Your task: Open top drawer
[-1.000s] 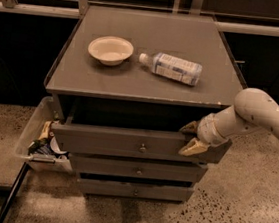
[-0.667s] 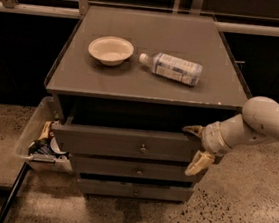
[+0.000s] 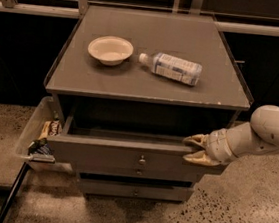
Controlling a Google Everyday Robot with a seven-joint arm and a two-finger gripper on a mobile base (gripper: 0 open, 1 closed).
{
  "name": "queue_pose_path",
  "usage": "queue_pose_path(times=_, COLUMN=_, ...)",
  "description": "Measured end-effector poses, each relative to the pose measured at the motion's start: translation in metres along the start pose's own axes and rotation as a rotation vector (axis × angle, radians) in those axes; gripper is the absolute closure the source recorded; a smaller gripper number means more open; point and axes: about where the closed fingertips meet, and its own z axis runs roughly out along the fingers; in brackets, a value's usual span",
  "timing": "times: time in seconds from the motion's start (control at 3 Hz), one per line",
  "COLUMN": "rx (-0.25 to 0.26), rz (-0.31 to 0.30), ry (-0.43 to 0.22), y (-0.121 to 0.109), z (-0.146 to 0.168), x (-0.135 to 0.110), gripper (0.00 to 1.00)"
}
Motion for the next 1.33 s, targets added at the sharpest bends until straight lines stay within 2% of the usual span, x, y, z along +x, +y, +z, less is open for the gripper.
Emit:
queue_pose_path(times=0.33, rx=0.0, rz=0.0, ry=0.0, y=-0.0014, z=-0.0023, x=-0.0022, gripper=1.0)
queue_pose_path(times=0.67, rx=0.0, rz=0.0, ry=0.0, y=-0.0013, z=-0.0023, x=-0.0022, gripper=0.81)
queue_pose_path(times=1.0, rx=0.0, rz=0.0, ry=0.0, y=-0.0013, z=-0.0021, x=-0.0021, gripper=0.58)
queue_pose_path(times=1.33, rx=-0.023, rz=0.006, ry=-0.012, y=-0.0004, z=0.006, x=-0.0001, gripper=0.35)
